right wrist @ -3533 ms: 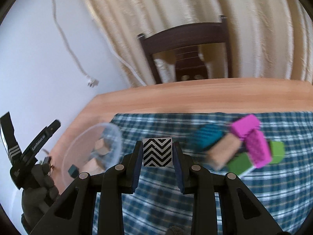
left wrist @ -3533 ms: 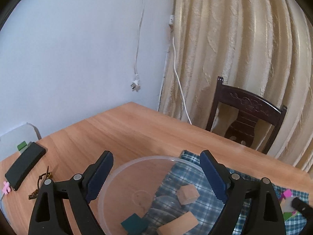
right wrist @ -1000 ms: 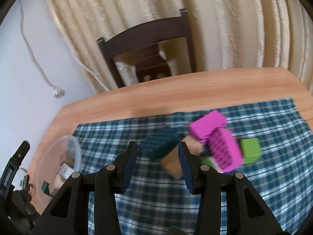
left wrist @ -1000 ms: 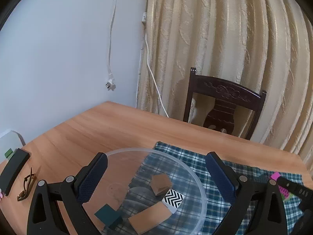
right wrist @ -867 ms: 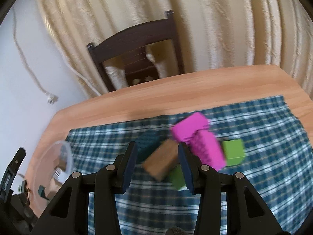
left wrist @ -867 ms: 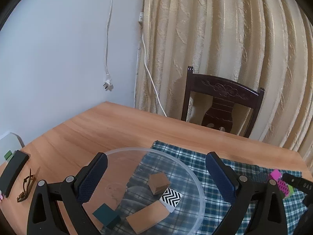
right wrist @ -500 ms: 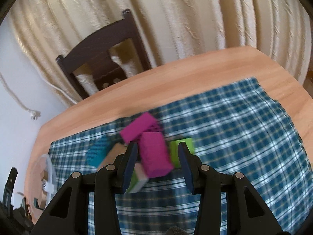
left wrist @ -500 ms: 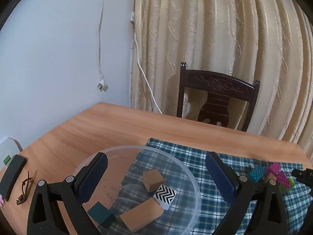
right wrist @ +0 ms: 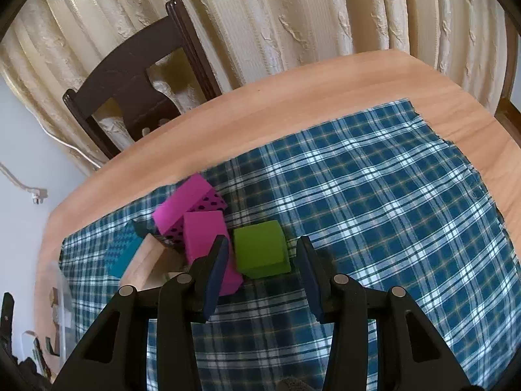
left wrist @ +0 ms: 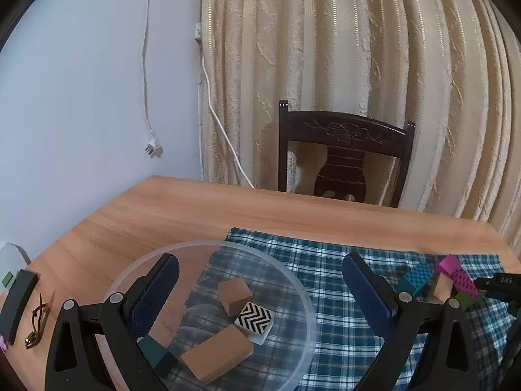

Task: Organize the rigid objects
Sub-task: 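Move the right gripper back over the remaining pink and green blocks, then close the right gripper on the green cube while the left gripper moves toward the teal-checkered block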

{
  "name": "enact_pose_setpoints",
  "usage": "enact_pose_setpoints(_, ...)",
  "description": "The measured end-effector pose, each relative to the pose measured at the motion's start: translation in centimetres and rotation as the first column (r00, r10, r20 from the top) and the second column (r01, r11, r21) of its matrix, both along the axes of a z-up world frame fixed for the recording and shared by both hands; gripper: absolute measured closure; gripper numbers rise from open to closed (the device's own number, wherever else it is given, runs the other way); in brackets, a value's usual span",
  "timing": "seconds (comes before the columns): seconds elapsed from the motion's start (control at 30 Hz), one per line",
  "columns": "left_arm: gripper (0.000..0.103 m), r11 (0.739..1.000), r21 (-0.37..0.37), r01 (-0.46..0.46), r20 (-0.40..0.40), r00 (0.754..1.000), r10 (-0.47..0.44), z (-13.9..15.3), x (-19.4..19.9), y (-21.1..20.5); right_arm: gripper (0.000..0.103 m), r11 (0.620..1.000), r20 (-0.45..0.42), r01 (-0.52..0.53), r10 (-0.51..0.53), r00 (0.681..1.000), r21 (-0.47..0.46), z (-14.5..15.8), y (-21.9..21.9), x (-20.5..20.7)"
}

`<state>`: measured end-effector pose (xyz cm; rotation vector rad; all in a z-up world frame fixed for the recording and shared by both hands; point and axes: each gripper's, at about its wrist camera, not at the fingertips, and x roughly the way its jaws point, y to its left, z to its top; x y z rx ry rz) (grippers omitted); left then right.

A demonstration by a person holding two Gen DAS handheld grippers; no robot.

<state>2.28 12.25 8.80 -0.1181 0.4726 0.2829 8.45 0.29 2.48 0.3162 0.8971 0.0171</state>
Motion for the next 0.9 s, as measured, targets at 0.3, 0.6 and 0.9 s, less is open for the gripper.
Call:
enact_pose_setpoints(0.3,0.001,0.999,-0.006,0.036,-0.012,0.999,-0.036,-0.3,0.2,-0.7,0.058,0.999,0.013,-0.007,0.008,1.0,-0.034,-0.4,0.2,0.4)
enact_pose_setpoints(0.6,0.001,0.999,0.004,0.041,-0.023,0.999,-0.041,-0.5,0.4,-1.1,0.058,0.998,-0.024,0.022,-0.024,0.999,-0.053,-1.1,0.2,1.0)
enact_pose_setpoints(0.9,0.001,0.999,0.019,0.046,-0.022,0.999,-0.045,-0.6,0.4,-1.5,0.059,0.994,-0.01,0.021,-0.022,1.0,-0.105,-1.7,0.8,1.2)
